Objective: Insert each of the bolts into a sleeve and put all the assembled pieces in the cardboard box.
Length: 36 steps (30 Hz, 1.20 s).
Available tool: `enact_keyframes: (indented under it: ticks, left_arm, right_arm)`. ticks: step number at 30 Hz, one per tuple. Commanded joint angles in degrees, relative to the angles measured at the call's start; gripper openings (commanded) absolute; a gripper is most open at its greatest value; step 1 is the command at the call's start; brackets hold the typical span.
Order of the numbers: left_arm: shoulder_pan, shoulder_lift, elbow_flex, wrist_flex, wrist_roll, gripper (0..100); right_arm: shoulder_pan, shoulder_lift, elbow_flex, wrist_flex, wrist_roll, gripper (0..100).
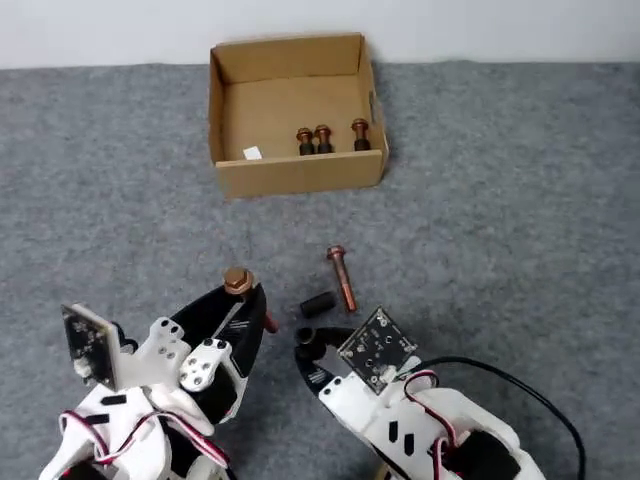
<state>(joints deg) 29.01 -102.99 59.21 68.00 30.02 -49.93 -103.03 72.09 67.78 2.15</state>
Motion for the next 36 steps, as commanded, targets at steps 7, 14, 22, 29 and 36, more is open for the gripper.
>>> enact_keyframes:
  ticks: [7,14,22,29,36]
  left_arm:
    - [4.31,0.7,-2.42,-2.9,4.04,0]
    - [4.31,0.62,-0.57,-2.9,4.13,0]
    - [7.91,0.62,-0.48,1.67,4.13,0]
    - [7.74,0.53,2.07,1.85,3.78,0]
    - [7.56,0.44,2.86,1.05,3.78,0]
  right_arm:
    - [-4.0,-0.57,-0.35,-2.33,0.79,0.9]
    - [-5.32,-0.57,-0.26,-2.33,0.79,0.9]
    - [-5.32,-0.57,-0.26,-2.33,0.79,0.9]
    - [-5.32,-0.66,-0.35,-2.33,0.79,0.9]
    - [-5.32,-0.66,-0.44,-2.33,0.79,0.9]
